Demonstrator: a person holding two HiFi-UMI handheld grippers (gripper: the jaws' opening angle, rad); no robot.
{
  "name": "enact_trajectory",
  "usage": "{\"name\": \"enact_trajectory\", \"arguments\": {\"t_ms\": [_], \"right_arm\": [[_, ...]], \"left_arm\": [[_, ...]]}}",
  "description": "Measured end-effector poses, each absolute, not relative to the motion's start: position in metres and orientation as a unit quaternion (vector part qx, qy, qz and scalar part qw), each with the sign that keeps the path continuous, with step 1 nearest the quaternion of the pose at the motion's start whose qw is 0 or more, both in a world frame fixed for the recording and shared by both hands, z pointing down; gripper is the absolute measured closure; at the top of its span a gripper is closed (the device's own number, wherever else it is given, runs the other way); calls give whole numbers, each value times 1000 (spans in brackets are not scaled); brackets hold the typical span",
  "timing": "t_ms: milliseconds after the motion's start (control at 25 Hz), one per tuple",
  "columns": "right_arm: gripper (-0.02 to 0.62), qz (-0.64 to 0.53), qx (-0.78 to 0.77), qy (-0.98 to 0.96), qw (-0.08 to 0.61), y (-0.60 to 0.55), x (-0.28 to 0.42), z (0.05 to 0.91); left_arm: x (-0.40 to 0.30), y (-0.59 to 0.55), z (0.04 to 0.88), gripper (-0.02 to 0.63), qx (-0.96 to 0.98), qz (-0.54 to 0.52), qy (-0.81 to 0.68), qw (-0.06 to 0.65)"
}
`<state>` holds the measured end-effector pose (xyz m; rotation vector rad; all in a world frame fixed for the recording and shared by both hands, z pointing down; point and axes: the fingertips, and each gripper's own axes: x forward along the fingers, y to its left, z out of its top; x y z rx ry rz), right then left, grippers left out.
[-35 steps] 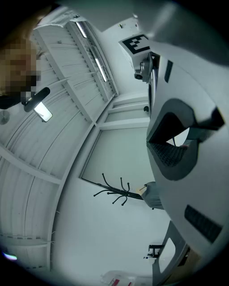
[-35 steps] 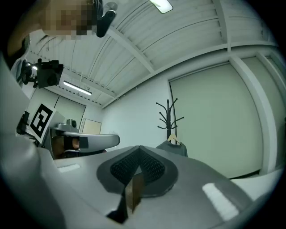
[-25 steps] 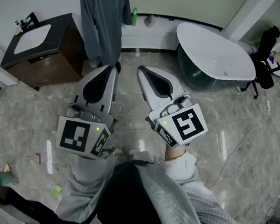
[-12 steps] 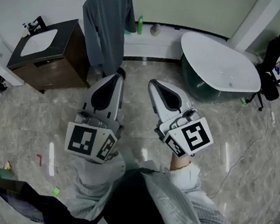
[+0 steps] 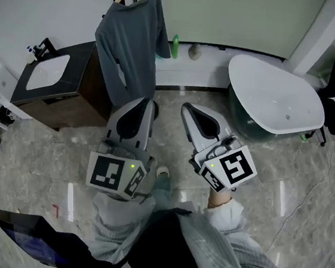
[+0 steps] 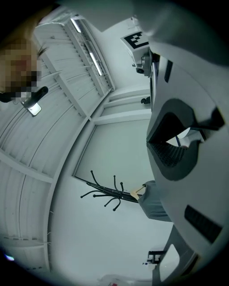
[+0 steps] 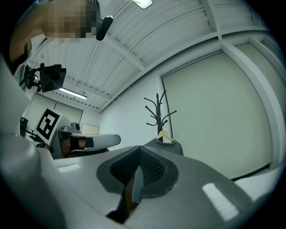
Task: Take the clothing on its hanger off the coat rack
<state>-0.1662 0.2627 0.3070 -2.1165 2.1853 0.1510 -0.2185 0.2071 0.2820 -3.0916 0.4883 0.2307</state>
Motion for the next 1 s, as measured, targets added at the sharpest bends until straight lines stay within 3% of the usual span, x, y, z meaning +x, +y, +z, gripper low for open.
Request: {"name": "enact_trajectory", "arguments": {"t_ms": [360, 1000], "right_arm": [[595, 75, -688, 720, 41, 116, -82, 269], [595, 104, -612, 781, 68, -82, 60, 262]], "left_arm": [[-135, 56, 253, 601, -983, 80, 163, 23], [-37, -114, 253, 601, -964, 46, 252, 67]]}}
